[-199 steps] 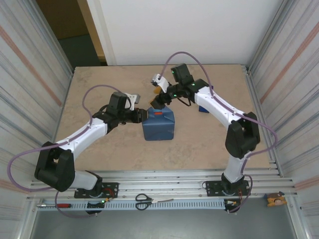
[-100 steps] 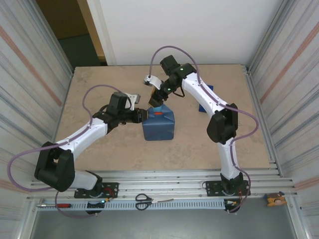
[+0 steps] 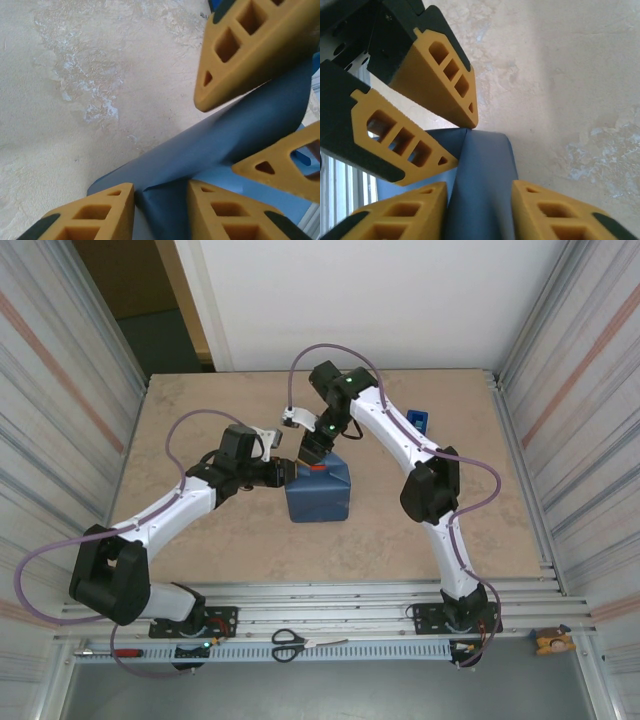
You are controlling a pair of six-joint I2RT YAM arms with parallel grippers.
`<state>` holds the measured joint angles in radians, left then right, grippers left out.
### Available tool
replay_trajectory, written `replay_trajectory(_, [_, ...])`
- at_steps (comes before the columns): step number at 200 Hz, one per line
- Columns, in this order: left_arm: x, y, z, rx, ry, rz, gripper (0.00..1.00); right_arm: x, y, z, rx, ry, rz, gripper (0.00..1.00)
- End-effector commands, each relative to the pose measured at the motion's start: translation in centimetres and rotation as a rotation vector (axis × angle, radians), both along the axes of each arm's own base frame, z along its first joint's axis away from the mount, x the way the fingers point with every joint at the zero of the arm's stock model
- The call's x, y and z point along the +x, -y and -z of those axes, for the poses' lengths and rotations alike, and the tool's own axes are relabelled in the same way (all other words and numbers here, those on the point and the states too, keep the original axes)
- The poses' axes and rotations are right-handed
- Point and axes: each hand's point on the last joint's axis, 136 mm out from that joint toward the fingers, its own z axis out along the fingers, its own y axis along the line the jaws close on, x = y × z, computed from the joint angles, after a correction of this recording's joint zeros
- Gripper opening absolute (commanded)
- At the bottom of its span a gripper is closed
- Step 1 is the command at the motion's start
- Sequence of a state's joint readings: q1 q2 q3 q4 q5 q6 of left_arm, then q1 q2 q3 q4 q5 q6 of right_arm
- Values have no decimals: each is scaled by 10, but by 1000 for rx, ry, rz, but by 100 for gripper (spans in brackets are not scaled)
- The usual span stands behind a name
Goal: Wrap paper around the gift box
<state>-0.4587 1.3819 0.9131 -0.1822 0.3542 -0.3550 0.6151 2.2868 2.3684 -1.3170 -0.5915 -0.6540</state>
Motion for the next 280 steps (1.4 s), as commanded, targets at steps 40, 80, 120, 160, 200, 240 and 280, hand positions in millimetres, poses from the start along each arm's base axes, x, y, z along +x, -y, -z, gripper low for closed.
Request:
replay_trajectory(40, [-33, -4, 46, 93, -174, 51, 32, -9, 1, -7, 13, -5, -61, 0])
replay_trajectory(80, [-34, -5, 47, 94, -176, 50, 32, -4, 0, -11, 15, 17, -39, 19])
replay_trajectory(120, [-34, -5, 48, 94, -178, 48, 31, 23, 7, -68, 132, 98, 137, 61])
replay_trajectory(160, [-33, -2, 47, 85, -172, 55, 31, 77, 51, -59, 221, 108, 446, 64])
replay_trajectory(200, [-33, -2, 47, 84, -170, 58, 31, 87, 59, -11, 177, 15, 480, 65])
replay_trajectory(240, [-33, -3, 48, 87, -172, 57, 31, 71, 42, 8, 218, -67, 360, 62])
replay_trajectory(280, [-31, -3, 46, 92, -169, 51, 31, 34, 36, 1, 261, -121, 196, 59])
